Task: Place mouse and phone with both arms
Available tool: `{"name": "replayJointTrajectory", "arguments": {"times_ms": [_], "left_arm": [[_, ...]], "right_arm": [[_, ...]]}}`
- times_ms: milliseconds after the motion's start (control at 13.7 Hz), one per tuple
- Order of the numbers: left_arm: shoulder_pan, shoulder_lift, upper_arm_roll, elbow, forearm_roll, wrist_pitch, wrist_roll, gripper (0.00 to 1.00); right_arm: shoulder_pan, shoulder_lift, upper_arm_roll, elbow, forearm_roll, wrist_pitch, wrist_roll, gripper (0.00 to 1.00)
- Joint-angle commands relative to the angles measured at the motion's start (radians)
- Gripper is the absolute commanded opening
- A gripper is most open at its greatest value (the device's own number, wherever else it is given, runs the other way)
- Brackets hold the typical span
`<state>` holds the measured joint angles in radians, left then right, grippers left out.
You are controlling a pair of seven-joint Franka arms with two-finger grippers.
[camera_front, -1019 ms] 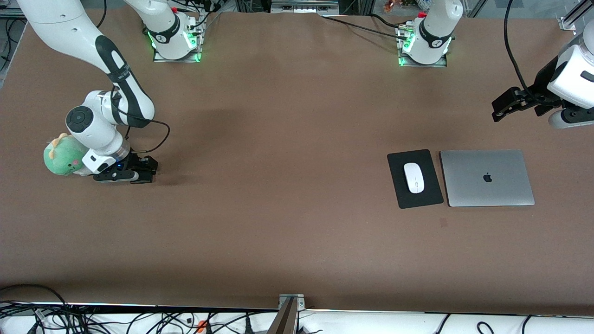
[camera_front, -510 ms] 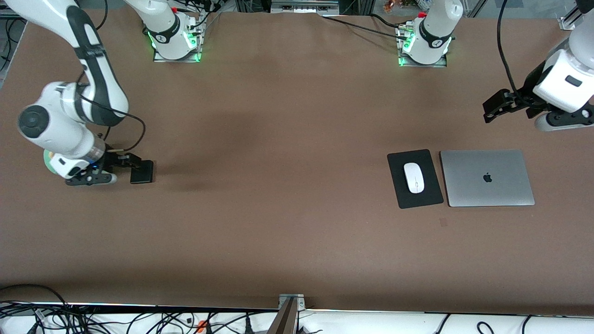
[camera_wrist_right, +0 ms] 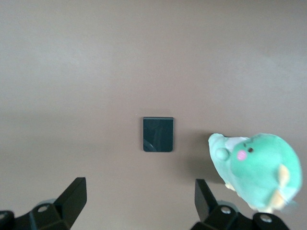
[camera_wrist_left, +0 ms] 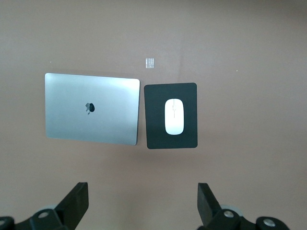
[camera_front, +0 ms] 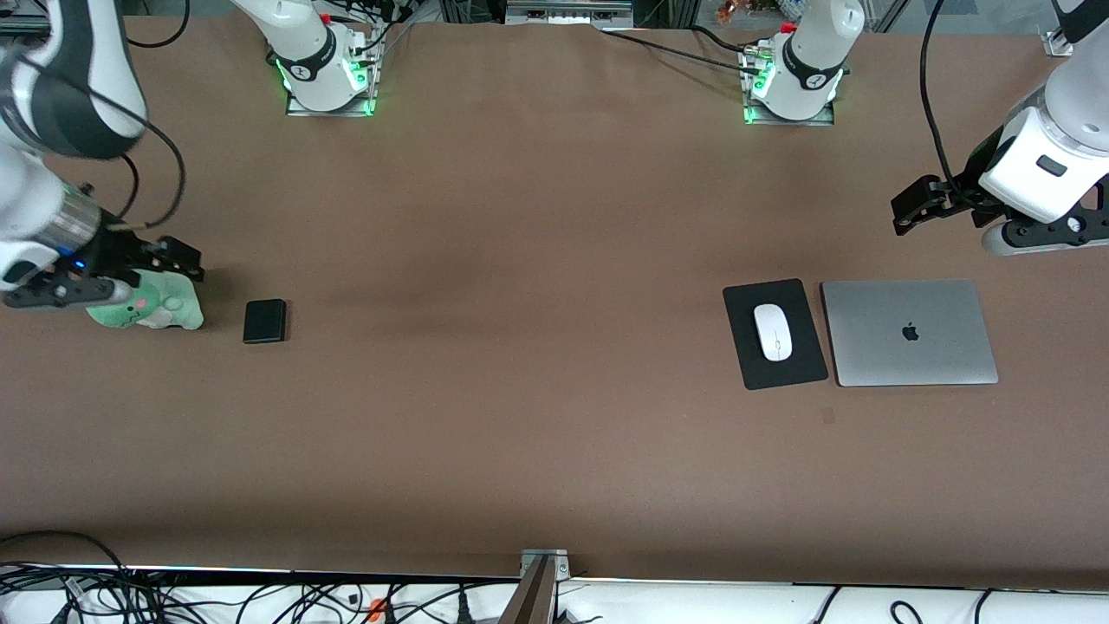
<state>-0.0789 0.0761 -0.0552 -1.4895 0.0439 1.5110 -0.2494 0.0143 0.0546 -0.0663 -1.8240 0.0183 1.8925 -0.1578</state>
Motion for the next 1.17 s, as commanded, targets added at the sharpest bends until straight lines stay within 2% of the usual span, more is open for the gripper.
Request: {"name": "replayJointTrajectory", "arguments": {"times_ms": [0,146,364,1092], "left_arm": [[-0.001,-0.002,0.005,0.009,-0.024,0.005,0.007,1.00],[-0.001,-0.003,0.005,0.011,-0.024,0.006,0.007,1.00],[-0.001,-0.003,0.005,0.011,-0.024,0.005,0.007,1.00],[-0.001,-0.003,0.005,0.011,-0.024,0.005,0.007,1.00]], "right_arm": [[-0.016,-0.005,0.022,0.150,0.012,-0.175,0.027,1.00],[-0.013,-0.024,0.022,0.210,0.008,-0.255,0.050,1.00],[-0.010,-0.093,0.039,0.210,0.006,-0.289,0.053,1.00],[-0.013,-0.079,0.030,0.219,-0.006,-0.270,0.053,1.00]]}}
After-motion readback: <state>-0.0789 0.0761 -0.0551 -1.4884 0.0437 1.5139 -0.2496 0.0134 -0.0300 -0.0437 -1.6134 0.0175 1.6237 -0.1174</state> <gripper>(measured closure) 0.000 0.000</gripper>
